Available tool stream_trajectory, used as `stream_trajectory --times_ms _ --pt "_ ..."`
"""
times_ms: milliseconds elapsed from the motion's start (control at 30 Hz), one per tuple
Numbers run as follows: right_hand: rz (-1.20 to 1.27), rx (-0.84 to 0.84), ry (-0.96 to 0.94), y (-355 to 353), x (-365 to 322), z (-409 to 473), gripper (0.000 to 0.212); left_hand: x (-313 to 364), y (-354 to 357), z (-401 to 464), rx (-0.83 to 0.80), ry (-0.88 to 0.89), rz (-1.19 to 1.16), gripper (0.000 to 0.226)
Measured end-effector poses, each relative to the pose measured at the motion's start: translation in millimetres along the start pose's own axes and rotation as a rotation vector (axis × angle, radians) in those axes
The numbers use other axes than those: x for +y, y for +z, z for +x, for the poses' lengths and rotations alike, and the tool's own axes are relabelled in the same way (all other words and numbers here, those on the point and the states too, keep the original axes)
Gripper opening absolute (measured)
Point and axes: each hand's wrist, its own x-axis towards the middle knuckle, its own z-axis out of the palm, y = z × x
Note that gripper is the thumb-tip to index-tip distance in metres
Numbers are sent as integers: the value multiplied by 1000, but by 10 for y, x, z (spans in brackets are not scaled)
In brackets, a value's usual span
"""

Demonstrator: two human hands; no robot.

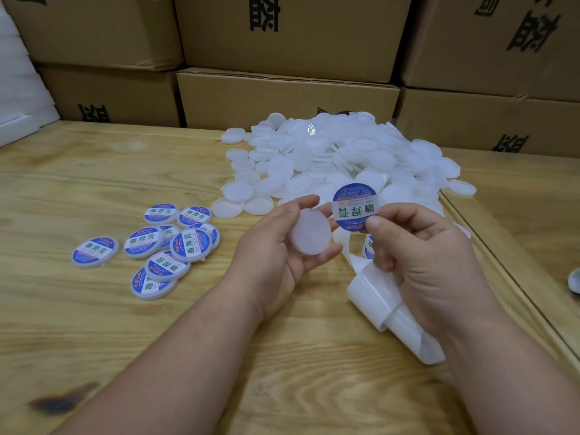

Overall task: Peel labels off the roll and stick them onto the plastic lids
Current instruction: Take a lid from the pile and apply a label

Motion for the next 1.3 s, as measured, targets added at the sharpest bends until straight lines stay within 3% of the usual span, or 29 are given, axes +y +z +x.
stream_trajectory --times_ms 133,367,800,1133,1300 --pt "17 -50 131 31 33 6 46 -6 20 -14 -45 -50 -30 32" --pt "-87 -47 199 58 83 -7 28 -28 29 -44 -174 -75 1 47" --pt "-140 -66 197 30 122 6 25 -60 39 -61 -186 -24 141 22" --pt "-179 -64 184 49 106 -4 34 -56 57 -69 -156 -21 164 22" --pt "-194 -55 171 37 117 -16 24 -67 48 -50 -161 -13 178 28"
